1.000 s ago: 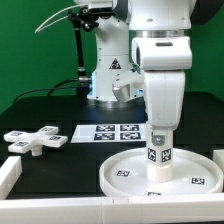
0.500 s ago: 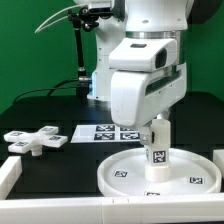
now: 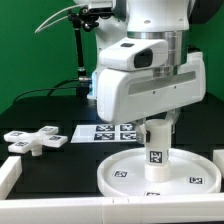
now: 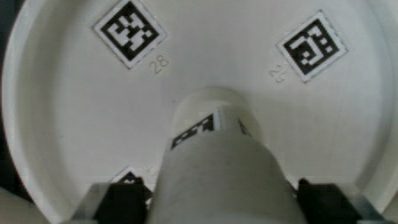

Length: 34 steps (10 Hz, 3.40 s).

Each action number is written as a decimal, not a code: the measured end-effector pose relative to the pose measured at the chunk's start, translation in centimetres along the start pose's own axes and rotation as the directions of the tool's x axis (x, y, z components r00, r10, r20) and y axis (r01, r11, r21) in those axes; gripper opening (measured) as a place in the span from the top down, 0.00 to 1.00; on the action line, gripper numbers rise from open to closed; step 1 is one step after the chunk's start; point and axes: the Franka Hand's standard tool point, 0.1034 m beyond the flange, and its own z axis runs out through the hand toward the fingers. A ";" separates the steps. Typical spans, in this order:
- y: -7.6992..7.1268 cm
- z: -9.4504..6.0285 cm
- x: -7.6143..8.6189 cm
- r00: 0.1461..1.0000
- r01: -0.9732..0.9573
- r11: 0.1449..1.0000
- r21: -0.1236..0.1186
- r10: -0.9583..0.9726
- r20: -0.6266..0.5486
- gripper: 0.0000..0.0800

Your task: Assemble round table

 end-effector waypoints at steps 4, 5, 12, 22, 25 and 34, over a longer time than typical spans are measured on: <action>-0.4 0.1 0.1 0.923 -0.384 0.923 0.035 0.384 -0.003 0.49; -0.5 0.1 0.2 0.902 -0.432 0.901 0.037 0.432 -0.005 0.49; -0.9 0.1 0.4 0.589 -0.807 0.585 0.074 0.808 0.028 0.49; -1.9 0.2 0.6 -0.190 -0.978 -0.201 0.058 0.969 0.159 0.49; -1.8 0.2 0.7 -0.340 -0.934 -0.353 0.045 0.923 0.182 0.49; -2.3 0.1 1.1 0.060 -0.992 0.043 0.114 0.987 0.150 0.19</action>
Offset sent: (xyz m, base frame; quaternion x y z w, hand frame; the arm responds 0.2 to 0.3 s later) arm -0.0073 -0.0003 -0.0014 0.0139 -0.0080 0.2535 0.9672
